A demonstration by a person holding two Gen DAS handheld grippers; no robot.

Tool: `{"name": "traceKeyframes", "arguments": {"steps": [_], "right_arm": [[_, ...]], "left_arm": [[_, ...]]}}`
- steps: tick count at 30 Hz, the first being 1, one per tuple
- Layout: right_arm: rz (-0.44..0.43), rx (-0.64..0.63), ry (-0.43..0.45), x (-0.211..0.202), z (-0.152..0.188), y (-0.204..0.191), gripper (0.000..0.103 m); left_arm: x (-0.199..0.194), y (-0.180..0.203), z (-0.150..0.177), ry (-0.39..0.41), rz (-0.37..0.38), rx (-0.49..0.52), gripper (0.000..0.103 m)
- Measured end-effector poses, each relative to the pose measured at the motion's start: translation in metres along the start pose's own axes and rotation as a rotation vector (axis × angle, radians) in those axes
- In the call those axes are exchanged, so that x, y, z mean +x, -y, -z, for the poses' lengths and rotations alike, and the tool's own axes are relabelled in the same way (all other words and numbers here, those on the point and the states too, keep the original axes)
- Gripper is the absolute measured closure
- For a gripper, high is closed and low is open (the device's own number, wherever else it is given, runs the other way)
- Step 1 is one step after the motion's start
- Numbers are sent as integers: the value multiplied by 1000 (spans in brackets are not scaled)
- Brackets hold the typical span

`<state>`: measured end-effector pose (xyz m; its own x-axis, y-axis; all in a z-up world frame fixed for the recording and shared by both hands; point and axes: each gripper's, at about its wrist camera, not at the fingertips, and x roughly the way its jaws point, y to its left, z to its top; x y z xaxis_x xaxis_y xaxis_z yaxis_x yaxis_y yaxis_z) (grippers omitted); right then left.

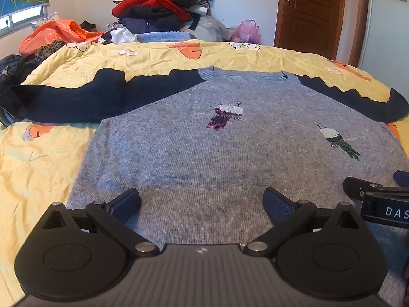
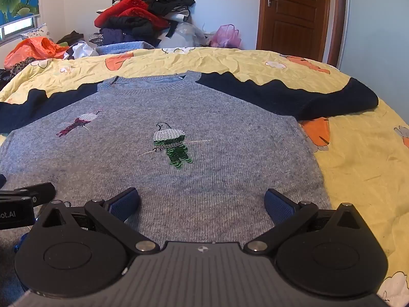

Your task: Fold small clothes

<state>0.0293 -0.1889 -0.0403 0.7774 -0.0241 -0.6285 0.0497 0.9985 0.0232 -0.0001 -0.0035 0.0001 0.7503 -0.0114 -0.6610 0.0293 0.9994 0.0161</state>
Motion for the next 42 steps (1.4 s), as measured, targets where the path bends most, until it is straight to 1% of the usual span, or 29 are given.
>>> {"name": "traceKeyframes", "arguments": {"steps": [6, 42], "right_arm": [[0, 1, -1, 0, 0, 1, 0], [-1, -12, 3, -3, 2, -1, 0]], "left_arm": [[2, -4, 2, -1, 18, -12, 0], [1, -4, 1, -3, 16, -8, 0]]}}
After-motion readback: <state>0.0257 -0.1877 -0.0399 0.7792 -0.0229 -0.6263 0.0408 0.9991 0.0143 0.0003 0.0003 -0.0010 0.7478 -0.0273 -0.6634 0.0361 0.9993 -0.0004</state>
